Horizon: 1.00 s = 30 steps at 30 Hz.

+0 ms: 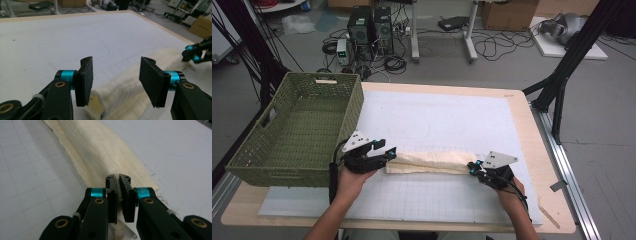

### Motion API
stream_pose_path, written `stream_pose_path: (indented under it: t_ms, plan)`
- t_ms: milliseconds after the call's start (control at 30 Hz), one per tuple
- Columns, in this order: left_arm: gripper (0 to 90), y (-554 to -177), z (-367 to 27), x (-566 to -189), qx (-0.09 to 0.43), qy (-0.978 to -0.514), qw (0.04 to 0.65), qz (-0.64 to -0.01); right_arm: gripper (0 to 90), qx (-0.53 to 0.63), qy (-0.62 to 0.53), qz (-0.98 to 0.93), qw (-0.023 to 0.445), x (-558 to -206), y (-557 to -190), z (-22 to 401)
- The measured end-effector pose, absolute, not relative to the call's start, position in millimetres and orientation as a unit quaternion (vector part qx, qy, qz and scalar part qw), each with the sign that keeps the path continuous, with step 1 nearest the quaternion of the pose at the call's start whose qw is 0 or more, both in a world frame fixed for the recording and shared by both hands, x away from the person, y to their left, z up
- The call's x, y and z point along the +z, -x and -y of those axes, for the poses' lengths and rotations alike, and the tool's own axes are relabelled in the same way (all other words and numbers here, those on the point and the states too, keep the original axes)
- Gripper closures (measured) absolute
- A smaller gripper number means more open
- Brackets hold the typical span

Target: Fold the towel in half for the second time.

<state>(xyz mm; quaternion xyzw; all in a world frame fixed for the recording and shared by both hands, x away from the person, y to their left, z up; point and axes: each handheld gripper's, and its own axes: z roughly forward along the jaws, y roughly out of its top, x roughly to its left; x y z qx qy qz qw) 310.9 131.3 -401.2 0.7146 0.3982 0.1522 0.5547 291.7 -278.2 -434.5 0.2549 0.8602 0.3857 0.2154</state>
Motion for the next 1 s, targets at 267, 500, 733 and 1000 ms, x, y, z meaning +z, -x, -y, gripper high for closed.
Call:
stream_pose_path:
  t_ms: [267,500,733,1000]
  plan:
    - [64.4,-332.3,-115.2,-418.1,0.122,-0.737,0.517,-0.417,84.6,0.389,-0.255,-0.859,0.212,-435.5,-291.8,278.6]
    - [63.8,-319.6,-111.8,-442.4,0.134,-0.767,0.47,-0.416,83.1,0.393,-0.269,-0.855,0.203,-437.0,-291.5,281.1]
    - [61.1,-313.9,-112.4,-449.9,0.155,-0.775,0.455,-0.409,76.7,0.406,-0.28,-0.851,0.18,-435.9,-292.5,284.7]
    - [60.1,-313.2,-109.4,-450.3,0.163,-0.781,0.446,-0.406,57.4,0.537,-0.344,-0.757,0.144,-405.1,-286.7,307.0]
